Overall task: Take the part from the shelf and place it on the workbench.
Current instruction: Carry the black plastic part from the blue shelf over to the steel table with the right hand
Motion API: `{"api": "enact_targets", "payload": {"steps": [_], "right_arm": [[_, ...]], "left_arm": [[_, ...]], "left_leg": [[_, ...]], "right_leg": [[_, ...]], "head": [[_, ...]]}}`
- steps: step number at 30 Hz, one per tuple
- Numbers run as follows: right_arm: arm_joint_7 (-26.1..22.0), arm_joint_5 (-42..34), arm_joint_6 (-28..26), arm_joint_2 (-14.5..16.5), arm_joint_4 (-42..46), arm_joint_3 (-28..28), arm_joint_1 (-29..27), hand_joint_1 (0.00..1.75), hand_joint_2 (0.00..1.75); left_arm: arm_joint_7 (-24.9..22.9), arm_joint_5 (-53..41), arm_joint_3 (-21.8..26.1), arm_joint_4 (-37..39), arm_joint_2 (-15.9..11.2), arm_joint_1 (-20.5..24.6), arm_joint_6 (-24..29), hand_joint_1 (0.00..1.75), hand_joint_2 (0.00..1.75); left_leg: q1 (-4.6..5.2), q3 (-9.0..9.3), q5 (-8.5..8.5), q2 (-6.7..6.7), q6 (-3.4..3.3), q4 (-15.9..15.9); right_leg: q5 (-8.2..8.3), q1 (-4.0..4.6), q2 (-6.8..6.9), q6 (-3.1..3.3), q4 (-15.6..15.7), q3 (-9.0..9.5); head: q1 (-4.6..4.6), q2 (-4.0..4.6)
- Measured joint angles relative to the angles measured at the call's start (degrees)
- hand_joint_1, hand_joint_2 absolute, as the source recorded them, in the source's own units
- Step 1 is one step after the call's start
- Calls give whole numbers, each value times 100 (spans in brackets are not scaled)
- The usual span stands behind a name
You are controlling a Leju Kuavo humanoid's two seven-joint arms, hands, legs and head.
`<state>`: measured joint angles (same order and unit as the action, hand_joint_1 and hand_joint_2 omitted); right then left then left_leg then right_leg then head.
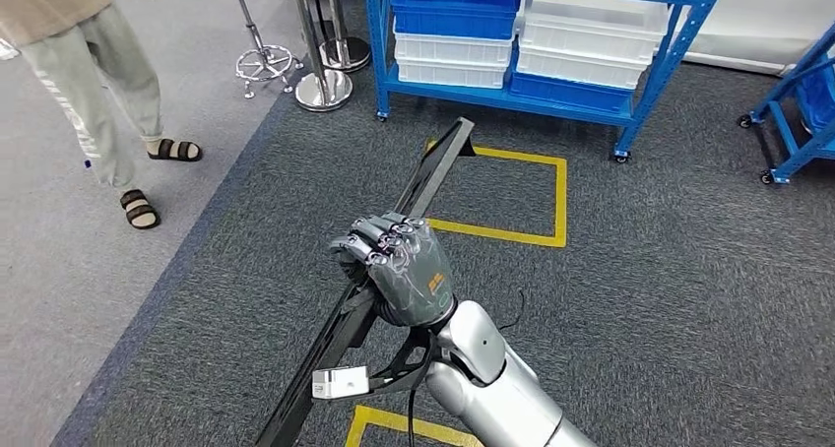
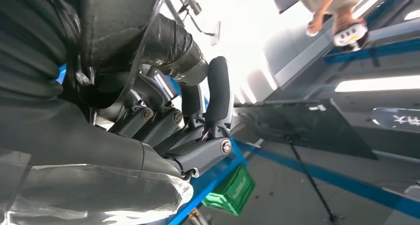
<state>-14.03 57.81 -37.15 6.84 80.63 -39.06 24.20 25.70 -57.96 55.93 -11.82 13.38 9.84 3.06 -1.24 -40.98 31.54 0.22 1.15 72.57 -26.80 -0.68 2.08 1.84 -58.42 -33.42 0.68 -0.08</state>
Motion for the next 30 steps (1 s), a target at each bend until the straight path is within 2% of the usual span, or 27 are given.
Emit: {"api": "enact_targets", "payload": {"steps": [2, 4, 5, 7, 8, 9, 10, 12, 13, 14, 15, 16, 17, 18, 19, 20, 21, 22, 23, 24, 25, 27, 28, 29, 30], "right_arm": [[-1, -1, 1, 0, 2, 0, -1, 175, 175], [-2, -1, 1, -1, 10, 0, 2, 175, 175], [-2, -1, 0, -1, 15, -1, 3, 175, 175], [-2, -1, -1, 0, 21, -2, 6, 175, 175], [-2, -1, -1, -1, 25, -2, 9, 175, 175], [-2, -2, -1, -2, 32, -2, 13, 175, 175], [-3, -2, -1, -5, 40, -2, 16, 175, 175], [-4, -2, -1, -21, 47, -2, 4, 175, 175], [-4, -2, -1, -34, 47, -2, -9, 175, 175], [-4, -2, -1, -46, 46, -2, -22, 175, 175], [-3, -2, -1, -55, 46, -2, -29, 175, 175], [-3, -2, -1, -60, 47, -2, -32, 175, 175], [-2, -2, -1, -62, 50, -2, -31, 175, 175], [-2, -2, -1, -65, 55, -2, -31, 175, 175], [-2, -2, -2, -68, 62, -2, -31, 175, 175], [-3, -2, -2, -72, 68, -1, -33, 175, 175], [-3, -2, -3, -76, 73, -1, -36, 175, 175], [-4, -2, -3, -78, 79, -1, -37, 175, 175], [-4, -1, -3, -78, 87, -1, -36, 175, 175], [-6, 0, -4, -76, 98, -1, -35, 175, 175], [-8, 2, -5, -75, 110, -1, -32, 175, 175], [-13, 10, -8, -75, 126, -1, -39, 175, 175], [-14, 17, -9, -77, 128, -1, -47, 175, 175], [-16, 26, -10, -78, 127, -1, -57, 175, 175], [-17, 34, -11, -79, 127, -2, -65, 175, 175]], "left_arm": [[0, 0, 0, 0, -4, -1, 0, 0, 175], [1, 0, 0, 0, -7, 16, 1, 0, 175], [1, 0, 0, 0, -8, 21, 2, 0, 175], [0, 0, 0, 0, -12, 18, 3, 0, 175], [1, 0, -1, 0, -13, 13, 4, 0, 175], [1, -1, -1, 0, -14, 12, 4, 0, 175], [1, -3, -2, 0, -13, 16, 4, 0, 175], [0, -8, -3, 0, -10, 22, 3, 0, 175], [0, -9, -4, 0, -10, 20, 3, 0, 175], [-1, -9, -4, 0, -10, 13, 2, 0, 175], [-2, -9, -4, 0, -11, 5, 1, 0, 175], [-3, -9, -4, 0, -11, 0, -1, 0, 175], [-4, -7, -4, 0, -11, -1, -2, 0, 175], [-7, -4, -4, 0, -8, 2, -4, 0, 175], [-11, 1, -4, 0, -7, 7, -2, 0, 175], [-15, 7, -4, 0, -7, 9, 1, 0, 175], [-19, 11, -4, 0, -7, 7, 7, 0, 175], [-21, 16, -4, 0, -9, 0, 15, 0, 175], [-20, 21, -4, 0, -13, -11, 22, 0, 175], [-19, 26, -4, 0, -15, -21, 28, 0, 175], [-19, 30, -4, 0, -18, -24, 31, 0, 175], [-24, 21, -5, 0, -20, -14, 32, 0, 175], [-37, 8, -10, 0, -20, -11, 29, 0, 175], [-51, -7, -17, 0, -21, -16, 25, 0, 175], [-64, -21, -26, 0, -23, -26, 21, 0, 175]], "left_leg": [[5, 389, -342, -128, -17, -731], [42, 698, -526, -269, -70, -1328], [62, 742, -533, -293, -97, -1430], [71, 728, -565, -194, -153, -1444], [59, 730, -589, -147, -187, -1470], [45, 732, -617, -102, -226, -1497], [29, 733, -644, -58, -265, -1523], [24, 710, -672, 37, -307, -1532], [26, 694, -678, 94, -312, -1527], [28, 683, -682, 155, -313, -1518], [29, 675, -684, 224, -312, -1506], [29, 671, -683, 297, -307, -1489], [28, 668, -680, 371, -298, -1469], [36, 653, -675, 441, -278, -1442], [37, 630, -675, 508, -247, -1421], [30, 602, -680, 566, -207, -1409], [21, 576, -692, 621, -163, -1408], [6, 559, -711, 684, -118, -1422], [-4, 546, -712, 691, -83, -1421], [5, 515, -669, 610, -56, -1365], [15, 431, -562, 472, -31, -1195], [27, 139, -221, 149, 4, -572], [20, -37, -64, 71, 22, -198], [14, -147, 8, 34, 34, 48], [10, -169, -10, 10, 40, 123]], "right_leg": [[-31, 2, 102, -24, -34, 5], [-54, 27, 184, -69, -58, 12], [-56, 38, 220, -93, -60, 16], [-47, 50, 295, -147, -42, 31], [-69, 41, 281, -180, -54, 37], [-147, 29, 203, -212, -137, 8], [-291, 17, 89, -241, -341, -76], [-686, -2, -138, -274, -1062, -406], [-822, -3, -175, -282, -1419, -577], [-858, -4, -187, -285, -1629, -680], [-772, -6, -197, -280, -1617, -676], [-590, -8, -220, -267, -1381, -562], [-371, -11, -298, -247, -994, -374], [-210, -18, -437, -221, -608, -191], [-115, -23, -554, -201, -320, -60], [-88, -17, -641, -183, -166, 4], [-106, -9, -665, -169, -131, 11], [-93, -5, -605, -150, -112, 15], [-77, -9, -534, -121, -83, 28], [-58, -22, -463, -85, -49, 45], [-41, -34, -377, -48, -15, 61], [-34, -22, -217, -3, 6, 68], [-38, -10, -127, 8, 1, 60], [-45, -2, -45, 13, -6, 53], [-52, 4, 37, 15, -13, 48]], "head": [[0, 0], [0, -1], [0, -1], [-1, -1], [1, -1], [1, -1], [1, -1], [1, -1], [2, -1], [2, -1], [2, -1], [2, -1], [2, 0], [2, 0], [3, 0], [3, 0], [3, -1], [4, 0], [3, 0], [-3, -1], [-9, 0], [-20, 0], [-20, 0], [-20, -1], [-20, -1]]}}
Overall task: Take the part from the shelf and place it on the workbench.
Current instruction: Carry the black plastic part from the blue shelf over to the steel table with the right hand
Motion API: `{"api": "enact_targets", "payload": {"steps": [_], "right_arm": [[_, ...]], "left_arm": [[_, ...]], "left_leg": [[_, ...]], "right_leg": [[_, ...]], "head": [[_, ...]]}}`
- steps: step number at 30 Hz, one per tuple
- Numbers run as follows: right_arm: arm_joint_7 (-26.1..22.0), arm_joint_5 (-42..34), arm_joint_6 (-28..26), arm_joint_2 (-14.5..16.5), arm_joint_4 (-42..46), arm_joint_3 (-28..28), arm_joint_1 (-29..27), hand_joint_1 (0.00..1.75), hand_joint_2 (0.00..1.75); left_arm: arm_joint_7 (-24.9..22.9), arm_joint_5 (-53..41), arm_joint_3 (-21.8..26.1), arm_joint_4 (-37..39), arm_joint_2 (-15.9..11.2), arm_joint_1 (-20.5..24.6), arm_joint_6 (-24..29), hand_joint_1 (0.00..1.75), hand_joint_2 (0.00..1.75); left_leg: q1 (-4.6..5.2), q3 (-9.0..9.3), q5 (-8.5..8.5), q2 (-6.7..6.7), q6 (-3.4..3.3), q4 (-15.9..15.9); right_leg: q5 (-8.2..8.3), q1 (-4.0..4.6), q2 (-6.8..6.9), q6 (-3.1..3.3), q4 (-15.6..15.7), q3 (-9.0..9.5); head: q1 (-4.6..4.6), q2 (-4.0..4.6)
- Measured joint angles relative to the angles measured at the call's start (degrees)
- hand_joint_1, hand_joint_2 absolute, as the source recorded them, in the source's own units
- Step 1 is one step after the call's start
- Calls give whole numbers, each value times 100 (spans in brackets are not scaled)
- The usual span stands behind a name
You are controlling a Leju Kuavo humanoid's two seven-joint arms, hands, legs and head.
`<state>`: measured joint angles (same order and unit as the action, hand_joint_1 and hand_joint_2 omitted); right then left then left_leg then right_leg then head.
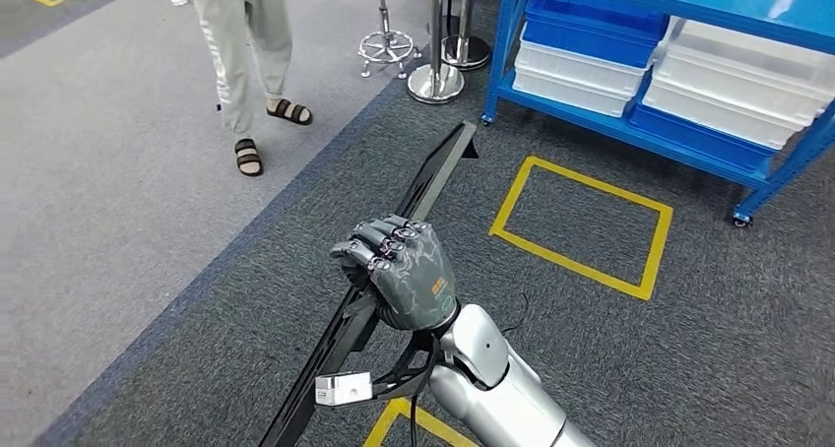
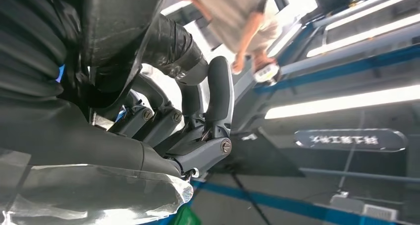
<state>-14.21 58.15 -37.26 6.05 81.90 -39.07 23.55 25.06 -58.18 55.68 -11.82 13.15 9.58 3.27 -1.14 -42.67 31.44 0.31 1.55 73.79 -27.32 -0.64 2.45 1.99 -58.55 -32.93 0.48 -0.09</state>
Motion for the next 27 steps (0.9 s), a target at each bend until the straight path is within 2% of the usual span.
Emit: {"api": "enact_targets", "payload": {"steps": [1, 2, 4, 5, 6, 8, 10, 12, 13, 14, 15, 16, 17, 19, 20, 21, 23, 24, 25, 27], "right_arm": [[-2, 6, -2, 0, 1, -1, -4, 175, 175], [-2, 13, -5, 0, 7, -1, -4, 175, 175], [-2, 32, -15, -1, 33, -1, -2, 175, 175], [-1, 48, -20, -1, 49, -1, -2, 175, 175], [-1, 64, -23, -2, 62, -1, -3, 175, 175], [0, 95, -27, -2, 86, -2, -3, 175, 175], [0, 108, -28, -3, 118, -2, -1, 175, 175], [3, 108, -32, -16, 138, -1, -16, 175, 175], [4, 108, -35, -27, 142, 0, -34, 175, 175], [6, 108, -37, -39, 142, 0, -54, 175, 175], [7, 108, -39, -49, 142, 0, -70, 175, 175], [7, 108, -41, -56, 142, -1, -78, 175, 175], [9, 108, -43, -60, 146, -1, -80, 175, 175], [13, 111, -48, -62, 159, 0, -78, 175, 175], [15, 116, -50, -63, 168, 1, -78, 175, 175], [15, 122, -52, -64, 175, 1, -76, 175, 175], [15, 130, -54, -60, 190, 1, -72, 175, 175], [15, 131, -55, -56, 196, 1, -68, 175, 175], [15, 131, -57, -50, 206, 1, -64, 175, 175], [16, 132, -61, -46, 223, 1, -63, 175, 175]], "left_arm": [[-9, -7, -8, 0, -3, -10, -4, 0, 175], [-9, -12, -14, 0, -10, -15, -5, 0, 175], [-9, -13, -24, 0, -23, -2, -5, 0, 175], [-9, -12, -32, 0, -29, 5, -5, 0, 175], [-9, -12, -42, 0, -34, 6, -5, 0, 175], [-18, -12, -61, 0, -45, -13, -5, 0, 175], [-27, -10, -74, 0, -51, -25, -5, 0, 175], [-30, -3, -84, 0, -51, -16, -5, 0, 175], [-30, 1, -88, 0, -51, -12, -6, 0, 175], [-30, 5, -91, 0, -51, -14, -7, 0, 175], [-30, 7, -92, 0, -53, -19, -7, 0, 175], [-30, 8, -92, 0, -55, -24, -7, 0, 175], [-30, 8, -93, 0, -56, -26, -7, 0, 175], [-28, 8, -95, 0, -54, -20, -7, 0, 175], [-26, 9, -96, 0, -54, -15, -8, 0, 175], [-24, 10, -97, 0, -55, -16, -8, 0, 175], [-21, 16, -97, 0, -62, -29, -8, 0, 175], [-20, 19, -97, 0, -67, -38, -7, 0, 175], [-20, 22, -97, 0, -72, -40, -7, 0, 175], [-16, 23, -97, 0, -78, -25, -7, 0, 175]], "left_leg": [[-1, 107, -124, -30, -5, -170], [3, 324, -311, -94, -27, -548], [49, 745, -557, -317, -101, -1317], [75, 848, -597, -386, -142, -1519], [98, 869, -586, -398, -174, -1582], [86, 861, -620, -268, -234, -1608], [50, 875, -666, -145, -299, -1662], [36, 875, -691, -28, -342, -1683], [38, 867, -695, 38, -351, -1679], [40, 862, -695, 114, -354, -1673], [41, 857, -695, 196, -354, -1663], [41, 855, -693, 280, -350, -1648], [39, 855, -686, 364, -339, -1626], [34, 827, -666, 516, -298, -1567], [32, 797, -664, 578, -265, -1544], [25, 765, -669, 635, -226, -1536], [6, 722, -691, 734, -141, -1553], [4, 705, -675, 686, -108, -1531], [9, 655, -609, 562, -81, -1424], [18, 395, -303, 202, -39, -855]], "right_leg": [[-10, 4, 77, -3, -6, 2], [-22, 8, 146, -12, -9, 14], [-47, 35, 268, -45, -13, 39], [-56, 50, 321, -68, -14, 47], [-63, 63, 372, -92, -13, 52], [-80, 65, 433, -151, -9, 71], [-228, 42, 199, -207, -182, 19], [-573, 13, -129, -233, -776, -247], [-739, 6, -195, -240, -1159, -436], [-823, 2, -223, -246, -1453, -589], [-794, -3, -233, -250, -1568, -664], [-650, -11, -245, -250, -1460, -630], [-426, -24, -285, -243, -1143, -492], [-103, -54, -531, -223, -437, -183], [-38, -59, -629, -214, -224, -97], [-44, -51, -690, -203, -150, -75], [-24, -38, -591, -156, -122, -73], [-10, -42, -529, -118, -93, -56], [4, -52, -454, -78, -61, -34], [7, -42, -286, -16, -23, -5]], "head": [[0, 0], [0, 0], [1, 1], [2, 2], [2, 2], [2, 1], [3, 0], [4, 1], [4, 1], [4, 1], [4, 2], [4, 2], [4, 2], [4, 1], [4, 0], [4, 1], [3, 1], [4, 2], [3, 2], [3, 2]]}}
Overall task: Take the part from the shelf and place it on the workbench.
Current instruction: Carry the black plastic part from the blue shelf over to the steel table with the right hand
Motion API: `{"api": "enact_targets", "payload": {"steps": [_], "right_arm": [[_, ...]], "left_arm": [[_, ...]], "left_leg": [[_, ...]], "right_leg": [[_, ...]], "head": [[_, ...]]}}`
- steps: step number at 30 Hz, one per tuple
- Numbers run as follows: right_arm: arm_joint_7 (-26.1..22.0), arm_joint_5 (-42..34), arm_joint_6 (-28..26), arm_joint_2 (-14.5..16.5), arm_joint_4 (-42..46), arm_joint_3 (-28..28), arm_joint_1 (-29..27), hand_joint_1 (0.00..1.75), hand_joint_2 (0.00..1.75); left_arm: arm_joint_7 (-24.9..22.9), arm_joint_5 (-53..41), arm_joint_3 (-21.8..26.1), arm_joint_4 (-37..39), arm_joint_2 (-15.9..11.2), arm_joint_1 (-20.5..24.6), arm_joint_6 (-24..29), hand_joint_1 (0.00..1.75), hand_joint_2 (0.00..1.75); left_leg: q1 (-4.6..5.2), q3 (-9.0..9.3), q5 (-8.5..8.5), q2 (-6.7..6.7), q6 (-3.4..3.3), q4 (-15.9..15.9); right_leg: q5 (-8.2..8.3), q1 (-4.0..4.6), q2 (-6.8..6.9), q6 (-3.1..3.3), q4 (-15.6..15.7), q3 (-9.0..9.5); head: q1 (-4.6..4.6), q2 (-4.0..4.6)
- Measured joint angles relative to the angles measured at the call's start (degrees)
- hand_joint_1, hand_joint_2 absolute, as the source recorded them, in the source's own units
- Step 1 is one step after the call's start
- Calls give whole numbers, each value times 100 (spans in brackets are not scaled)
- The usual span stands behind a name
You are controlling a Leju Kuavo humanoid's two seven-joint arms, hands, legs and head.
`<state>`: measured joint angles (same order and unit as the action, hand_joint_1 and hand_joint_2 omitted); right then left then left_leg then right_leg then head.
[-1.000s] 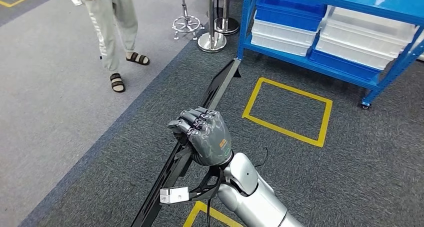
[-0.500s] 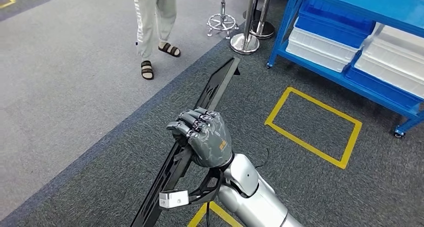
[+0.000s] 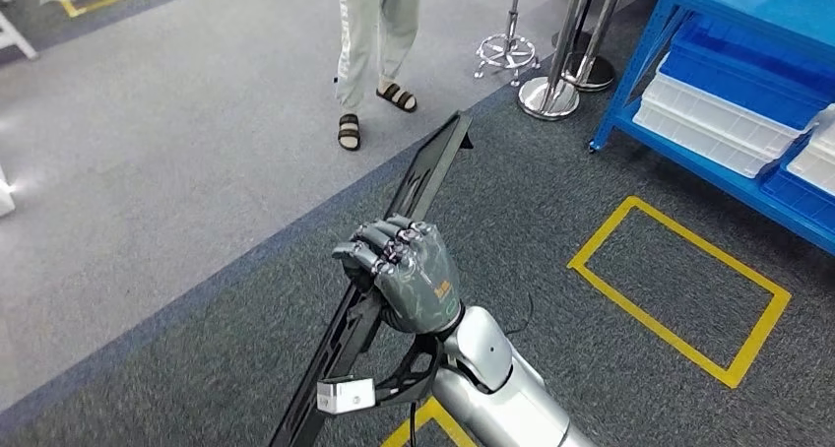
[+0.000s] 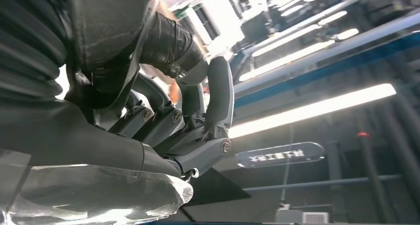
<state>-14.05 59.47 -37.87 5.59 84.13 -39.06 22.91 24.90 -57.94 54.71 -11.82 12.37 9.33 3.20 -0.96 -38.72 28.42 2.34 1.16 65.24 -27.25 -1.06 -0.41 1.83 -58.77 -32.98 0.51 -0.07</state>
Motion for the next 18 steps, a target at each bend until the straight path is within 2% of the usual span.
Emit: {"api": "enact_targets", "payload": {"steps": [1, 2, 3, 4, 5, 6, 8, 9, 11, 12, 14, 15, 16, 17, 18], "right_arm": [[1, 0, -2, 0, 7, -1, -3, 175, 175], [1, 0, -3, -1, 8, -1, -7, 175, 175], [2, 2, -2, -2, 8, -1, -10, 175, 175], [4, 9, -1, -1, 9, -2, -12, 175, 175], [8, 19, 0, -1, 9, -2, -11, 175, 175], [12, 31, 1, 0, 10, -2, -9, 175, 175], [17, 49, 2, -1, 12, -2, -2, 175, 175], [17, 53, 2, -1, 13, -2, 1, 175, 175], [20, 55, 2, 1, 14, -2, 7, 175, 175], [25, 57, 2, 2, 17, -2, 9, 175, 175], [36, 62, -1, 1, 36, -1, 24, 175, 175], [44, 64, -2, -3, 43, 0, 26, 175, 175], [52, 64, -3, -9, 47, 1, 24, 175, 175], [60, 64, -2, -17, 46, 1, 14, 175, 175], [66, 64, -2, -25, 44, 1, 3, 175, 175]], "left_arm": [[2, 0, 0, 0, 0, 9, -1, 0, 175], [3, 0, 0, 0, 0, 11, -1, 0, 175], [4, 0, 0, 0, 0, 5, -1, 0, 175], [4, 1, 0, 0, -1, -3, -1, 0, 175], [4, 2, 0, 0, -2, -9, -1, 0, 175], [4, 4, 0, 0, -6, -9, -1, 0, 175], [5, 7, 0, 0, -14, 6, 1, 0, 175], [6, 7, 0, 0, -17, 10, 0, 0, 175], [8, 7, 0, 0, -21, 1, 1, 0, 175], [9, 7, 0, 0, -22, -12, 1, 0, 175], [11, 7, -1, 0, -23, -17, 0, 0, 175], [13, 7, -2, 0, -22, -13, -1, 0, 175], [13, 7, -3, 0, -22, -4, -1, 0, 175], [13, 7, -3, 0, -22, 0, -1, 0, 175], [12, 8, -3, 0, -24, -1, -1, 0, 175]], "left_leg": [[-6, -190, 183, -116, 20, 398], [-14, -351, 309, -172, 37, 733], [-20, -430, 338, -196, 45, 903], [-22, -391, 257, -212, 44, 844], [-20, -237, 92, -243, 30, 565], [-8, -4, -95, -342, 1, 136], [51, 365, -308, -558, -81, -548], [79, 439, -330, -613, -119, -701], [98, 427, -335, -510, -177, -737], [83, 434, -355, -446, -205, -765], [46, 457, -399, -319, -264, -827], [33, 461, -414, -256, -284, -840], [33, 458, -418, -188, -296, -841], [35, 455, -420, -116, -304, -836], [37, 454, -419, -36, -304, -829]], "right_leg": [[-7, 16, 89, 18, 1, 2], [-14, 30, 177, 27, 0, 1], [-21, 40, 259, 31, -1, 3], [-29, 47, 334, 29, -1, 8], [-39, 51, 404, 22, -2, 20], [-53, 58, 472, 12, -2, 39], [-84, 89, 593, -29, -2, 70], [-95, 101, 649, -54, -1, 82], [-102, 110, 753, -109, 18, 105], [-123, 103, 723, -141, 8, 116], [-302, 79, 452, -194, -233, 21], [-468, 61, 269, -208, -529, -119], [-646, 55, 149, -213, -901, -309], [-776, 53, 97, -215, -1259, -497], [-809, 52, 74, -216, -1494, -633]], "head": [[-1, -1], [-1, -1], [-1, -1], [-1, -1], [-1, -1], [-1, -1], [-1, -1], [0, -1], [0, -1], [1, -1], [1, -2], [2, -2], [2, -1], [2, -1], [2, -2]]}}
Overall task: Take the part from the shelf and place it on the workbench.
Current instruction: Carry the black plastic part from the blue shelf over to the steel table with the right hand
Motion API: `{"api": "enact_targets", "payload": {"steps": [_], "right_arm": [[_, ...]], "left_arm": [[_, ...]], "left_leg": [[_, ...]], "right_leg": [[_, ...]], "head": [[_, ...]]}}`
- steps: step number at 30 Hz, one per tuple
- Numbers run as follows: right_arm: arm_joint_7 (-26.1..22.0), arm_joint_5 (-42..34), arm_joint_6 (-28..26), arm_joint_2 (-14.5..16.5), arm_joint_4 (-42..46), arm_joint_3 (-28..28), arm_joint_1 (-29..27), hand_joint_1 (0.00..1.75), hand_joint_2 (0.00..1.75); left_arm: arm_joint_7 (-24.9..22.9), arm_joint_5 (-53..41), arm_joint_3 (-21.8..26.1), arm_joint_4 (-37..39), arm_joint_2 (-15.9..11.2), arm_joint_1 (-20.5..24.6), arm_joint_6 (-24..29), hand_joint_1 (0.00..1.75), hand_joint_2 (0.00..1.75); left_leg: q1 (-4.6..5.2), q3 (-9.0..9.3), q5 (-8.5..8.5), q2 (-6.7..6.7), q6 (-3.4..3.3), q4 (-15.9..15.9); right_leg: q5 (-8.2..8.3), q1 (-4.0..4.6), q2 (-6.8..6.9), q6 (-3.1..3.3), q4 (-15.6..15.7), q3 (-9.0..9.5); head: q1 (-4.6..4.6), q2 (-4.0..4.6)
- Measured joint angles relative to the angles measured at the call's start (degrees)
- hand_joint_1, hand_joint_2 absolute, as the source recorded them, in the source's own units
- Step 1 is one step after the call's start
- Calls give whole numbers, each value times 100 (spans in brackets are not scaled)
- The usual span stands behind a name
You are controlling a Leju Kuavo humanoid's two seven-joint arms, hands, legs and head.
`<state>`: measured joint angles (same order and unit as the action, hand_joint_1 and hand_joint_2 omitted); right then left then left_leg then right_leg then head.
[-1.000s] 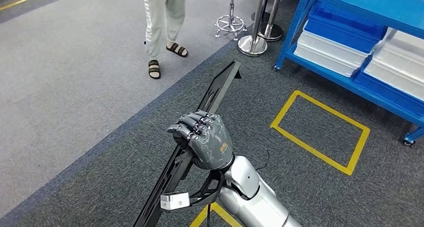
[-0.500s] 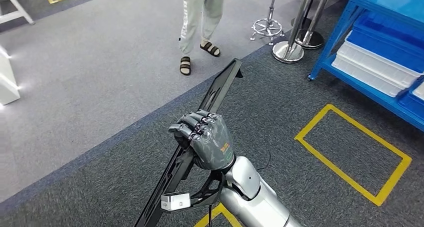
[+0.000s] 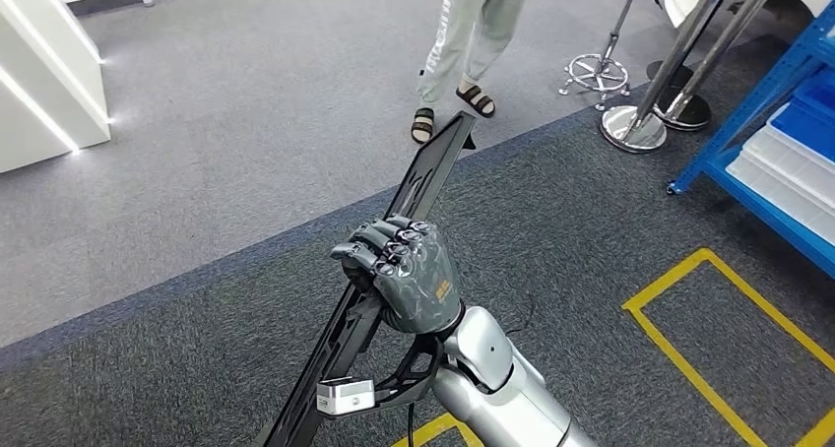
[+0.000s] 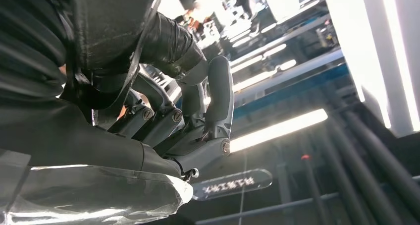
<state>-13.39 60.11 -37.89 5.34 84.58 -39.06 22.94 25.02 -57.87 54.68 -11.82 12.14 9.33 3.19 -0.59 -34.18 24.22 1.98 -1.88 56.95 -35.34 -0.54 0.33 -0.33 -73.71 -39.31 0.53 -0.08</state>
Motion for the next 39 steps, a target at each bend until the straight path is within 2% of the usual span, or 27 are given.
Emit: {"api": "enact_targets", "payload": {"steps": [1, 2, 3, 5, 7, 9, 11, 13, 15, 16, 17, 18, 20, 21, 22, 25, 27, 28, 29, 31, 32, 33, 34, 35, 36, 37, 39], "right_arm": [[3, 0, 1, -5, 0, 0, -6, 175, 175], [4, -1, 1, -9, 0, 0, -8, 175, 175], [4, 0, 0, -10, 1, 0, -6, 175, 175], [4, 0, -1, -11, 2, 0, -3, 175, 175], [4, 0, 0, -13, 3, -1, -2, 175, 175], [4, 0, 2, -3, 3, -1, 6, 175, 175], [4, 1, 3, 16, 6, -1, 15, 175, 175], [4, 2, 3, 25, 9, -1, 12, 175, 175], [4, 2, 4, 23, 9, -2, 4, 175, 175], [4, 2, 4, 23, 8, -2, 1, 175, 175], [4, 2, 4, 23, 8, -2, 1, 175, 175], [4, 2, 4, 23, 8, -2, 2, 175, 175], [4, 2, 3, 24, 10, -2, 5, 175, 175], [4, 2, 2, 24, 11, -2, 6, 175, 175], [4, 2, 2, 24, 12, -2, 7, 175, 175], [4, 2, 2, 23, 12, -2, 9, 175, 175], [4, 2, 3, 27, 14, -3, 11, 175, 175], [4, 2, 3, 31, 16, -3, 14, 175, 175], [5, 2, 2, 34, 21, -3, 18, 175, 175], [5, 2, -1, 30, 27, -2, 16, 175, 175], [5, 2, -2, 21, 28, -1, 8, 175, 175], [4, 2, -1, 12, 25, 0, -2, 175, 175], [5, 2, -2, 5, 23, 0, -9, 175, 175], [4, 2, -1, 2, 22, 0, -9, 175, 175], [5, 2, -2, 2, 22, 0, -7, 175, 175], [5, 2, -2, 2, 24, 0, -3, 175, 175], [5, 8, 1, 1, 30, 1, 5, 175, 175]], "left_arm": [[0, 1, 0, 0, -1, -4, 0, 0, 175], [0, 1, 1, 0, -2, -7, 0, 0, 175], [-1, 1, 0, 0, -1, -9, 0, 0, 175], [0, 1, -1, 0, 2, -4, -1, 0, 175], [0, 0, -2, 0, 3, -8, -2, 0, 175], [0, 1, -1, 0, -1, -28, -2, 0, 175], [0, 1, -1, 0, -7, -35, -1, 0, 175], [0, 1, -2, 0, -7, -19, 0, 0, 175], [-1, 1, -2, 0, -3, -14, 0, 0, 175], [-1, 1, -2, 0, -2, -21, 0, 0, 175], [-1, 1, -2, 0, -2, -28, 0, 0, 175], [0, 1, -2, 0, -4, -32, 0, 0, 175], [1, 1, -2, 0, -7, -28, 0, 0, 175], [1, 1, -2, 0, -9, -26, 0, 0, 175], [1, 1, -2, 0, -9, -23, 0, 0, 175], [0, 1, -2, 0, -9, -14, 0, 0, 175], [1, 1, -2, 0, -11, -12, 1, 0, 175], [3, 1, -2, 0, -11, -19, 1, 0, 175], [5, 1, -2, 0, -12, -24, 1, 0, 175], [12, 1, -3, 0, -11, -18, 0, 0, 175], [13, 1, -3, 0, -12, -11, 0, 0, 175], [13, 1, -3, 0, -13, -7, 0, 0, 175], [13, 1, -2, 0, -15, -9, 0, 0, 175], [12, -1, -2, 0, -16, -11, 0, 0, 175], [11, -3, -3, 0, -16, -11, 0, 0, 175], [10, -5, -5, 0, -15, -11, 0, 0, 175], [3, -14, -8, 0, -10, 1, 0, 0, 175]], "left_leg": [[0, -1, 2, 84, 2, 11], [-1, 0, 6, 172, 8, 27], [-4, -2, 16, 258, 22, 49], [-2, -36, 40, 408, 72, 110], [-17, -85, 46, 520, 145, 137], [-45, -113, 37, 570, 219, 129], [-32, -213, 165, 300, 271, 341], [-22, -517, 506, -56, 307, 991], [-38, -841, 763, -154, 332, 1654], [-43, -877, 748, -167, 334, 1736], [-44, -782, 624, -185, 325, 1571], [-37, -578, 433, -239, 305, 1204], [-6, -159, 156, -459, 247, 426], [8, -47, 109, -556, 227, 214], [19, -13, 119, -624, 214, 135], [52, 2, 130, -651, 181, 126], [64, 14, 96, -548, 126, 98], [53, 22, 65, -454, 87, 52], [39, 31, 39, -357, 44, 17], [14, 43, -2, -191, -15, -36], [12, 39, -7, -120, -28, -33], [12, 37, -7, -39, -32, -29], [12, 38, -6, 42, -31, -22], [10, 39, -2, 129, -26, -10], [6, 41, 7, 216, -13, 10], [0, 35, 21, 299, 6, 38], [-2, -10, 54, 448, 65, 116]], "right_leg": [[86, -5, -13, 2, -26, -42], [275, -14, -37, 7, 172, 23], [515, -27, -107, 16, 535, 172], [800, -56, -355, 27, 1182, 442], [816, -44, -463, 44, 1363, 512], [839, -30, -346, 101, 1395, 530], [859, -39, -203, 183, 1451, 571], [849, -15, -33, 244, 1473, 593], [831, 17, 143, 267, 1470, 595], [822, 28, 224, 269, 1468, 598], [811, 36, 302, 265, 1466, 607], [797, 43, 374, 256, 1466, 624], [770, 53, 483, 233, 1466, 662], [762, 56, 509, 226, 1466, 673], [758, 58, 522, 222, 1466, 677], [751, 78, 552, 205, 1465, 677], [736, 90, 634, 152, 1475, 689], [705, 76, 586, 108, 1453, 696], [624, 59, 469, 66, 1351, 665], [304, 23, 117, 10, 781, 415], [130, 17, 17, 0, 378, 208], [29, 15, -19, -11, 46, 26], [39, 11, -28, -19, -113, -80], [164, 3, -36, -23, -61, -87], [387, -12, -70, -23, 229, 24], [612, -34, -167, -19, 624, 185], [858, -68, -404, -10, 1250, 449]], "head": [[0, 0], [0, -1], [1, -1], [0, -1], [1, -1], [2, -1], [0, 0], [-3, 0], [-3, 0], [-3, 0], [-3, 0], [-3, 0], [-3, 0], [-3, 0], [-3, -1], [-2, 0], [-2, 0], [-2, 1], [-1, 0], [2, -1], [2, 0], [2, 1], [2, 1], [2, 1], [2, 1], [2, 1], [1, 1]]}}
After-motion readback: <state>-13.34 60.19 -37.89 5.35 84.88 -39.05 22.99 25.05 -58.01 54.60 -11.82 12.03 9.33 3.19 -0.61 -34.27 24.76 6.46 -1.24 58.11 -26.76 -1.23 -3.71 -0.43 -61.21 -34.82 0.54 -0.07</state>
